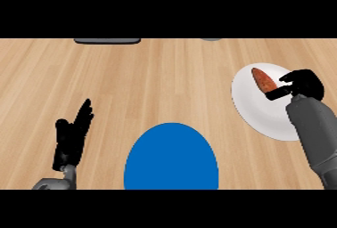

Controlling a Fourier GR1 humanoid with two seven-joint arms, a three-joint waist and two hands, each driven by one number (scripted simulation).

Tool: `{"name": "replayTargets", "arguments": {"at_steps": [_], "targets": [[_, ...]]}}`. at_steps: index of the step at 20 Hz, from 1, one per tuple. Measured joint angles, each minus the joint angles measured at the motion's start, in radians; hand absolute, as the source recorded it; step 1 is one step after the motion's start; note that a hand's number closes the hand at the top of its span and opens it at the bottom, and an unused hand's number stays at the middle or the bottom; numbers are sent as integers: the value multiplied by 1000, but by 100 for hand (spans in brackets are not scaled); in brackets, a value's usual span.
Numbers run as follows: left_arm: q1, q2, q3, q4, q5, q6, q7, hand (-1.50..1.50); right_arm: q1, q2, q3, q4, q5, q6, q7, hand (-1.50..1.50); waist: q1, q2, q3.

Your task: Pick the sweet potato from the plate and place it in the plate

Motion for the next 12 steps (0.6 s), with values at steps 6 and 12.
{"name": "replayTargets", "arguments": {"at_steps": [6, 12], "targets": [[6, 3, 17, 3, 8, -17, 2, 0, 41, 10, -29, -71, -85, -9, -177, -150, -7, -3, 0], [26, 7, 28, -7, 10, -14, -3, 0, 84, 63, -160, -233, -270, -147, -388, -150, -21, -8, 1]]}}
